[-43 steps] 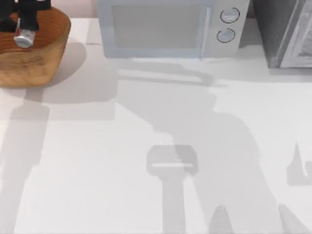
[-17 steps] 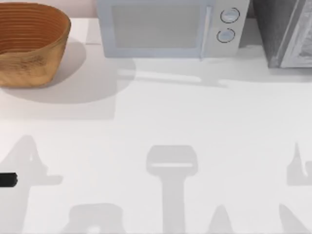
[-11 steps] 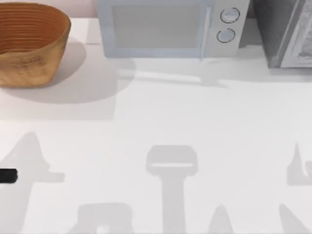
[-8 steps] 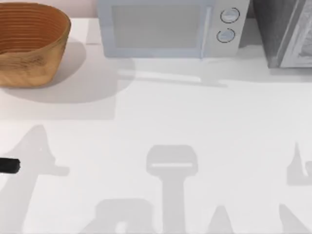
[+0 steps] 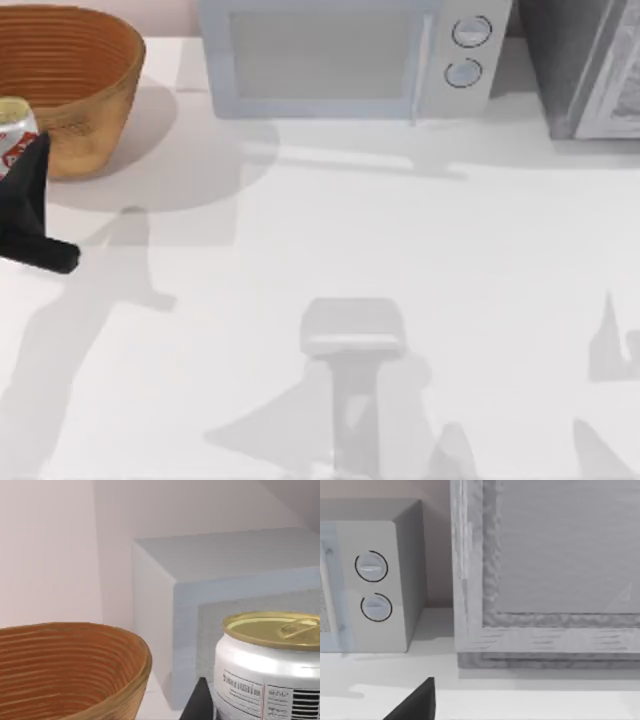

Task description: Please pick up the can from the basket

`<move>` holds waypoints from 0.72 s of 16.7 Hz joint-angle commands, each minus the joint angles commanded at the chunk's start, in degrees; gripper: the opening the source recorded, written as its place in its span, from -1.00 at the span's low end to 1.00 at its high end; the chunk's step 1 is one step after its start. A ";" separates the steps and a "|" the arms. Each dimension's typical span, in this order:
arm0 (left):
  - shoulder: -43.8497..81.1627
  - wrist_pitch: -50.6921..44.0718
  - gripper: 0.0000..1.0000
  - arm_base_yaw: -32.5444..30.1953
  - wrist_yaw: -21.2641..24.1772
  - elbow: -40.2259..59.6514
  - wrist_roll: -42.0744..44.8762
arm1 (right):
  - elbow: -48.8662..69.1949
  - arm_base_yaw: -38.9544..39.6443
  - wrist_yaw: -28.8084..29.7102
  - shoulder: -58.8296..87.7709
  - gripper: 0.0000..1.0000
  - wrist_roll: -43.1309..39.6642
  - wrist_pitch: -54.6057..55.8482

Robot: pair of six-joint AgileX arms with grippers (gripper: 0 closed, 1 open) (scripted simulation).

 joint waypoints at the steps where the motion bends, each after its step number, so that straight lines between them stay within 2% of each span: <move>1: 3.01 1.93 -1.00 -0.37 1.22 1.25 -0.02 | 0.00 0.00 0.00 0.00 1.00 0.00 0.00; 12: 32.81 20.40 -1.00 -4.21 14.11 12.05 0.82 | 0.00 0.00 0.00 0.00 1.00 0.00 0.00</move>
